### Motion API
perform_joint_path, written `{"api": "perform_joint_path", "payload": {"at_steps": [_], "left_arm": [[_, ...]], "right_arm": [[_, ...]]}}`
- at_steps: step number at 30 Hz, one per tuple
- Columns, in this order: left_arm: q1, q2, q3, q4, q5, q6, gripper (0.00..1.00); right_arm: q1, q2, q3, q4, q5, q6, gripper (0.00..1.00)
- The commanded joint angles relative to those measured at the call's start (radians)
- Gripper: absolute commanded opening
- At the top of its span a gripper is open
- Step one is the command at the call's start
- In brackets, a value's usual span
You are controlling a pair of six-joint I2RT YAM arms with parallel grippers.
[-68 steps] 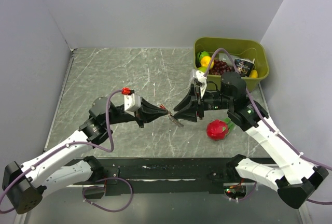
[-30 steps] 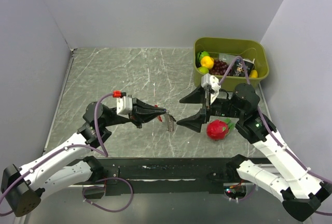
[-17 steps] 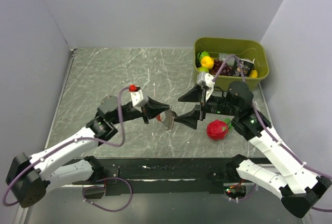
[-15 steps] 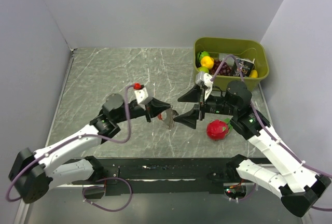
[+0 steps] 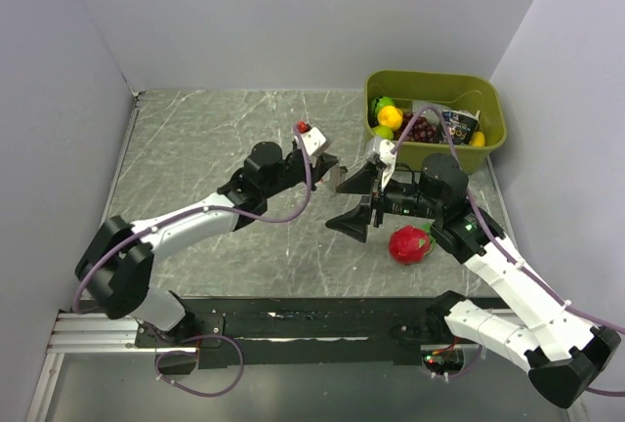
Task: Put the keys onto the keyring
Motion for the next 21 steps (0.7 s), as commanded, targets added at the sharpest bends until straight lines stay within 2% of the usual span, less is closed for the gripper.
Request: {"api": "perform_joint_path", "payload": {"at_steps": [1, 6, 12, 15, 16, 21], "left_arm": [[0.004, 0.067, 0.015, 0.183, -0.091, -0.012, 0.01], [-0.005, 0.139, -0.126, 0.326, -0.140, -0.157, 0.01], [-0.099, 0.193, -0.331, 0.581, -0.221, -0.191, 0.01], [-0.157, 0.194, -0.396, 0.616, -0.230, -0.210, 0.01], [-0.171, 0.191, -0.419, 0.618, -0.279, -0.213, 0.01], [-0.228, 0.187, -0.466, 0.603, -0.342, -0.239, 0.01]], "right_arm": [[-0.007, -0.017, -0.031, 0.017, 0.005, -0.005, 1.00], [-0.007, -0.022, -0.066, 0.017, -0.006, -0.008, 1.00], [-0.007, -0.031, -0.090, 0.016, -0.003, -0.008, 1.00], [-0.007, -0.040, -0.088, 0.019, -0.012, 0.001, 1.00], [-0.007, -0.042, -0.090, 0.021, -0.012, 0.002, 1.00], [-0.007, -0.040, -0.096, 0.014, -0.018, -0.001, 1.00]]}}
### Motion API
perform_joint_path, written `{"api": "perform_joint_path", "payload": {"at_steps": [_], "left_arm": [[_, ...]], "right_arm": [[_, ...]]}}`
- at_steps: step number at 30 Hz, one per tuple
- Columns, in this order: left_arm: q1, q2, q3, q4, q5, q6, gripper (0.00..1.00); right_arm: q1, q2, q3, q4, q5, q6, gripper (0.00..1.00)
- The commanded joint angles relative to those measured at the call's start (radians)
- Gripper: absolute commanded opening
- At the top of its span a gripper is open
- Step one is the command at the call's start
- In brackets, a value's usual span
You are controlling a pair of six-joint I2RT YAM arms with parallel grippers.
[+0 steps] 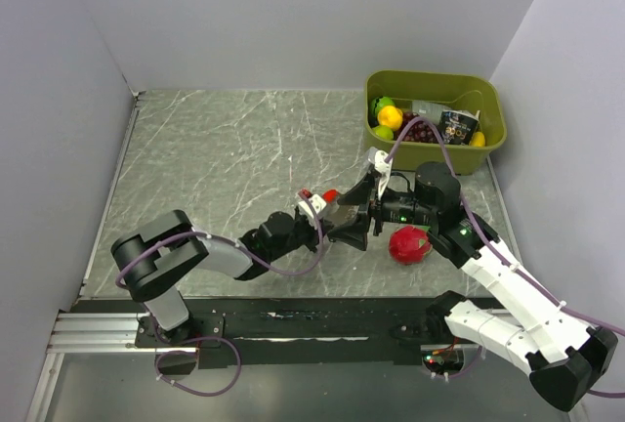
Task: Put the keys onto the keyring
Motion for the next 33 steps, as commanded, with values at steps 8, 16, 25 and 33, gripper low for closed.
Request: {"api": "perform_joint_path", "payload": {"at_steps": [8, 16, 25, 33], "left_arm": [[-0.065, -0.047, -0.052, 0.118, -0.140, -0.041, 0.29], [-0.064, -0.081, -0.113, 0.216, -0.223, -0.102, 0.96], [0.054, -0.133, -0.167, 0.224, -0.153, -0.247, 0.96], [0.268, -0.330, -0.127, -0.098, -0.004, -0.373, 0.96]], "right_arm": [[-0.006, -0.003, -0.005, 0.049, -0.033, 0.015, 1.00], [-0.006, 0.000, -0.004, 0.046, -0.033, 0.015, 1.00], [-0.006, 0.004, -0.013, 0.044, 0.001, 0.008, 1.00], [-0.012, 0.016, -0.054, -0.017, 0.255, -0.007, 1.00]]}}
